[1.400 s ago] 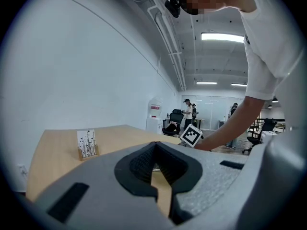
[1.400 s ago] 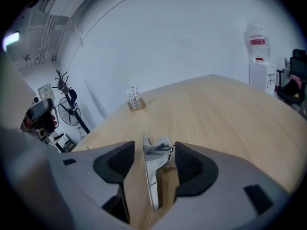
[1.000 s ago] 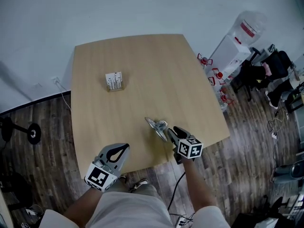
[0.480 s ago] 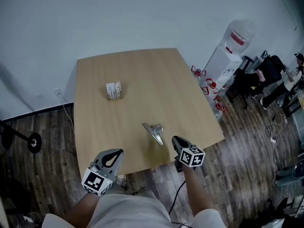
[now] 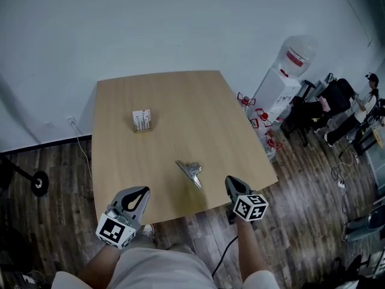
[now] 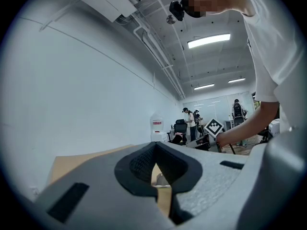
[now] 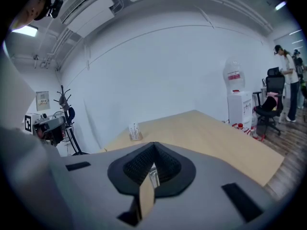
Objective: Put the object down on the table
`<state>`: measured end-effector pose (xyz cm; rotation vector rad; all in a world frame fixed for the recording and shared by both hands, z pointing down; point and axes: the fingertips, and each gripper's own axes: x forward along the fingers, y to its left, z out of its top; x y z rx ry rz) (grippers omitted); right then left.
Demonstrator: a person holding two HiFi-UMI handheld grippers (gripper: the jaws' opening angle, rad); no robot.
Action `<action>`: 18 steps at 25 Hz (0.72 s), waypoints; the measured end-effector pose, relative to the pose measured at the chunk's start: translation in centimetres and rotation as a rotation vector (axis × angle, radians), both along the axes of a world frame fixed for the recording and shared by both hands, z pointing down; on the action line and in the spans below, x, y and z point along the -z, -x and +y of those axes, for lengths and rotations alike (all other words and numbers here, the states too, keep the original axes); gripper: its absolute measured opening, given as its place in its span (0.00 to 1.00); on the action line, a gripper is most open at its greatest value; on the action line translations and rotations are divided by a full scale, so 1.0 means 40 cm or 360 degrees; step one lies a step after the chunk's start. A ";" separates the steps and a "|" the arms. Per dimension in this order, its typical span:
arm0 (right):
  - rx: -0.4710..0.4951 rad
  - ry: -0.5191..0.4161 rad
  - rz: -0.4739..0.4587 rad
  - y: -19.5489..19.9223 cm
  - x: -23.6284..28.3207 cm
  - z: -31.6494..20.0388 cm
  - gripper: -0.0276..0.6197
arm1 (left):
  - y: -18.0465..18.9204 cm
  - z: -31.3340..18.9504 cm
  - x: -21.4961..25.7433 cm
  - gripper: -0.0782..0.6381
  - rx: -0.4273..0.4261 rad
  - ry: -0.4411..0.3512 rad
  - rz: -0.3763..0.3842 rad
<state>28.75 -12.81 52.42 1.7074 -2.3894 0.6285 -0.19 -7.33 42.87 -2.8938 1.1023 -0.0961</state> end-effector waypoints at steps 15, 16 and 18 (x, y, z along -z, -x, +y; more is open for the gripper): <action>-0.0083 -0.0363 0.0070 -0.062 0.304 0.007 0.04 | 0.006 -0.097 0.097 0.12 0.0047 -0.0077 0.0098; -0.0094 -0.0389 0.0075 -0.067 0.324 0.014 0.04 | 0.010 -0.104 0.102 0.12 0.0051 -0.0081 0.0104; -0.0110 -0.0442 0.0100 -0.074 0.365 0.030 0.04 | 0.018 -0.116 0.114 0.12 0.0061 -0.0089 0.0113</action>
